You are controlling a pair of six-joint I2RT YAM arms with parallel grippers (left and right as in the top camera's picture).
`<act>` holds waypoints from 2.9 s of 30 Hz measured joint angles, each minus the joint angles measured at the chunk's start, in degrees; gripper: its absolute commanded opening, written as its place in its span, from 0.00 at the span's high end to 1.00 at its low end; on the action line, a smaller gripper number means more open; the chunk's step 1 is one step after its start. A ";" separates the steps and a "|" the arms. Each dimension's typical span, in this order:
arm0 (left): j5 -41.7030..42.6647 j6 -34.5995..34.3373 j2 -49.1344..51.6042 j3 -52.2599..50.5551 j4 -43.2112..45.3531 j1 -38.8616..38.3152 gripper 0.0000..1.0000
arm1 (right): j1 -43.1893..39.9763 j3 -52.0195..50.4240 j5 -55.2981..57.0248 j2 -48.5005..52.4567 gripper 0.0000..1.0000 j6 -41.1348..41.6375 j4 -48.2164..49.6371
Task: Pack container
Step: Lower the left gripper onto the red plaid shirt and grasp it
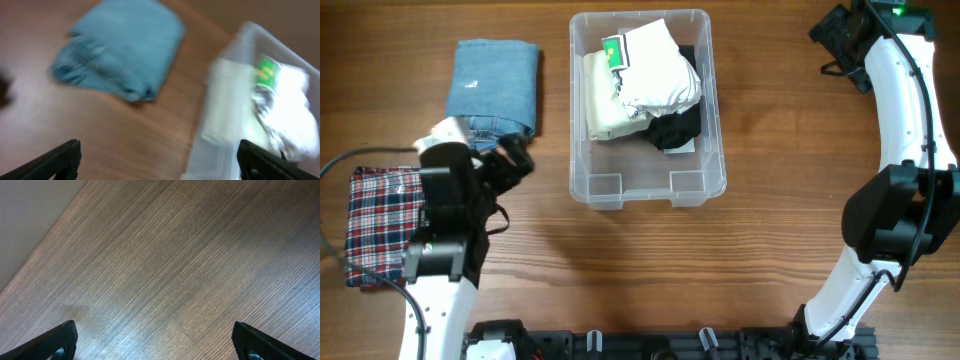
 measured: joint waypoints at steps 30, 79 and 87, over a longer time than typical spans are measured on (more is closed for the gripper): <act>-30.21 12.33 29.07 13.88 -11.23 10.36 0.00 | 0.00 0.00 -0.02 0.00 0.00 0.00 -0.02; -34.56 51.36 45.94 14.47 -10.93 26.99 0.00 | 0.00 0.00 -0.02 0.00 0.00 0.00 -0.02; -29.49 54.86 46.03 14.47 -10.93 29.66 0.00 | 0.00 0.00 -0.02 0.00 0.00 0.00 -0.02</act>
